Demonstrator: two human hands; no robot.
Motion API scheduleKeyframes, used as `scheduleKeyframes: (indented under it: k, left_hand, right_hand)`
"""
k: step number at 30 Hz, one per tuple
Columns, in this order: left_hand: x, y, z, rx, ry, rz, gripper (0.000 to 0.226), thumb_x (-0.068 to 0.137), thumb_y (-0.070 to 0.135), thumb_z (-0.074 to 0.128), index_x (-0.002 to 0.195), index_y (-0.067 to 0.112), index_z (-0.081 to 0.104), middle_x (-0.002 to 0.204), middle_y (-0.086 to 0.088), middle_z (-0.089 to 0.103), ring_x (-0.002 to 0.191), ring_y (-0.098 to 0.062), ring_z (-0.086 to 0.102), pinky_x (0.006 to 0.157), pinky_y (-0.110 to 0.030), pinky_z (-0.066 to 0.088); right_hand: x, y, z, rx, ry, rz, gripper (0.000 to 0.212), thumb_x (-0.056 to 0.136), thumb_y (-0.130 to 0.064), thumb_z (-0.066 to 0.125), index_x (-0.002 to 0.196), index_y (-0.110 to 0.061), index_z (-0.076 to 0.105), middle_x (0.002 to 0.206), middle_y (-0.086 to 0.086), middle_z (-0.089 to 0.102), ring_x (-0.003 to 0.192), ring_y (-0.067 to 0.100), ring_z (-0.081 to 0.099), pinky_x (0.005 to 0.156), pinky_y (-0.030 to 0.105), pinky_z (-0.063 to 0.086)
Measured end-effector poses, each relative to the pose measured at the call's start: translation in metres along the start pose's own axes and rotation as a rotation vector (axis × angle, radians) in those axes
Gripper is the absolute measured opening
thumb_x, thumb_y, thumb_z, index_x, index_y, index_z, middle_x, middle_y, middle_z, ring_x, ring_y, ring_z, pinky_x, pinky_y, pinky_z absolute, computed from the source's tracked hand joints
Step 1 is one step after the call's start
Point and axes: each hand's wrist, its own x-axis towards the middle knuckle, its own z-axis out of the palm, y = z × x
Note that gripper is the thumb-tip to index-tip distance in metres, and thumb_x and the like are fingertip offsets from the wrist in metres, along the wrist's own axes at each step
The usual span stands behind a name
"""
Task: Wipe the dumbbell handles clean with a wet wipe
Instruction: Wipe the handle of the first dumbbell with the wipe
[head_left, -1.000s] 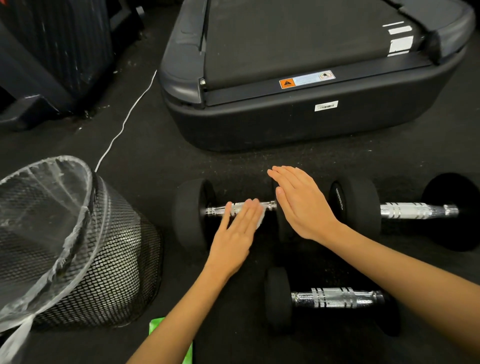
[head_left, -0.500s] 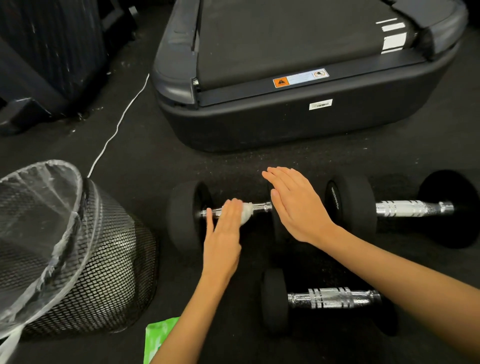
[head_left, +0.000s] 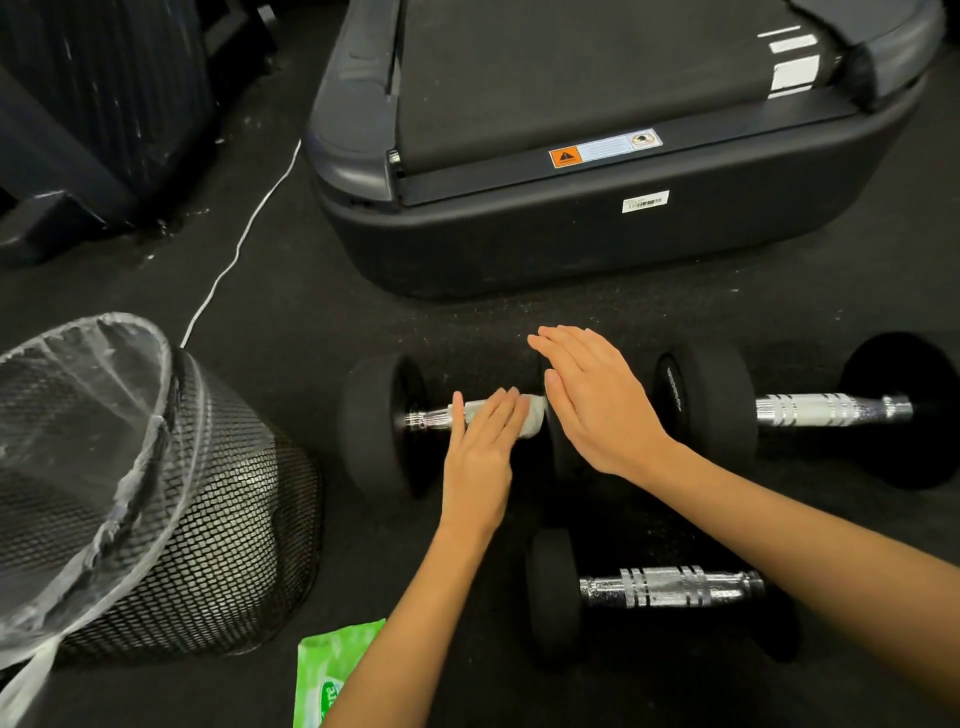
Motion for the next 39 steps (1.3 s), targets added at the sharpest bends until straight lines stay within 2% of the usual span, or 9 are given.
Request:
scheduleKeyframes:
  k: [3, 9, 11, 14, 16, 22, 28, 34, 39]
  left_hand:
    - [0.012, -0.002, -0.001, 0.008, -0.039, -0.001, 0.048, 0.084, -0.004, 0.065, 0.131, 0.003, 0.057, 0.123, -0.009, 0.065, 0.119, -0.022, 0.059, 0.121, -0.049, 0.009]
    - [0.033, -0.004, -0.005, 0.104, -0.073, -0.087, 0.055, 0.086, -0.002, 0.064, 0.138, 0.005, 0.049, 0.073, 0.001, 0.063, 0.07, -0.014, 0.062, 0.121, -0.048, 0.007]
    - [0.032, -0.008, -0.005, 0.057, -0.061, -0.142, 0.045, 0.089, -0.002, 0.062, 0.132, 0.007, 0.056, 0.079, -0.001, 0.066, 0.077, -0.014, 0.064, 0.121, -0.043, 0.001]
    - [0.026, -0.01, -0.012, -0.157, -0.113, -0.109, 0.032, 0.099, 0.011, 0.05, 0.13, 0.007, 0.057, 0.134, -0.008, 0.058, 0.13, -0.011, 0.048, 0.122, -0.034, 0.001]
    - [0.023, -0.008, -0.015, -0.224, -0.18, -0.067, 0.037, 0.102, 0.021, 0.046, 0.136, 0.009, 0.053, 0.144, -0.006, 0.05, 0.138, -0.008, 0.039, 0.123, -0.031, 0.004]
    - [0.034, -0.003, -0.002, -0.048, -0.234, 0.003, 0.042, 0.094, 0.015, 0.047, 0.135, 0.007, 0.053, 0.119, -0.004, 0.067, 0.114, -0.015, 0.059, 0.122, -0.04, 0.013]
    - [0.05, 0.001, -0.006, 0.136, -0.294, -0.012, 0.014, 0.096, 0.01, 0.049, 0.1, 0.011, 0.062, 0.079, 0.002, 0.06, 0.082, -0.017, 0.061, 0.122, -0.042, 0.004]
    - [0.016, -0.004, 0.004, -0.036, -0.143, 0.014, 0.044, 0.091, 0.001, 0.048, 0.135, 0.008, 0.053, 0.119, 0.0, 0.061, 0.11, -0.013, 0.057, 0.123, -0.042, 0.003]
    - [0.035, 0.004, 0.003, -0.055, -0.166, -0.068, 0.04, 0.087, 0.003, 0.052, 0.127, 0.007, 0.061, 0.107, -0.003, 0.068, 0.103, -0.015, 0.061, 0.122, -0.037, 0.005]
  right_hand:
    - [0.0, -0.001, 0.001, -0.003, 0.0, -0.002, 0.054, 0.099, -0.032, 0.022, 0.139, -0.009, 0.051, 0.141, 0.008, 0.054, 0.135, 0.021, 0.045, 0.118, 0.038, 0.027]
    - [0.0, 0.003, 0.001, 0.013, -0.011, -0.003, 0.051, 0.101, -0.031, 0.024, 0.14, -0.011, 0.049, 0.143, 0.005, 0.051, 0.137, 0.017, 0.041, 0.118, 0.033, 0.02]
    - [0.001, 0.003, 0.0, 0.016, -0.006, 0.0, 0.05, 0.101, -0.031, 0.024, 0.141, -0.012, 0.049, 0.144, 0.004, 0.051, 0.137, 0.016, 0.041, 0.119, 0.032, 0.02]
    - [0.001, 0.003, 0.001, 0.018, 0.0, 0.002, 0.049, 0.101, -0.03, 0.025, 0.14, -0.012, 0.049, 0.143, 0.004, 0.052, 0.137, 0.016, 0.041, 0.119, 0.033, 0.021]
    - [0.001, 0.003, 0.002, 0.018, 0.003, 0.005, 0.049, 0.101, -0.03, 0.025, 0.14, -0.013, 0.049, 0.143, 0.004, 0.052, 0.137, 0.016, 0.041, 0.119, 0.034, 0.022]
    - [-0.001, 0.001, 0.004, 0.017, 0.024, 0.002, 0.048, 0.101, -0.028, 0.026, 0.139, -0.011, 0.05, 0.143, 0.005, 0.052, 0.137, 0.018, 0.042, 0.118, 0.033, 0.021]
    - [0.001, 0.003, 0.002, -0.018, -0.001, -0.006, 0.048, 0.101, -0.028, 0.026, 0.14, -0.013, 0.049, 0.144, 0.005, 0.051, 0.137, 0.017, 0.041, 0.118, 0.033, 0.021]
    - [0.002, 0.003, 0.003, 0.005, 0.014, 0.012, 0.048, 0.101, -0.029, 0.027, 0.139, -0.013, 0.051, 0.142, 0.004, 0.053, 0.136, 0.016, 0.042, 0.118, 0.031, 0.02]
    - [0.003, 0.001, 0.005, -0.008, 0.028, 0.016, 0.048, 0.101, -0.029, 0.027, 0.138, -0.012, 0.052, 0.141, 0.005, 0.054, 0.136, 0.017, 0.043, 0.119, 0.035, 0.024]
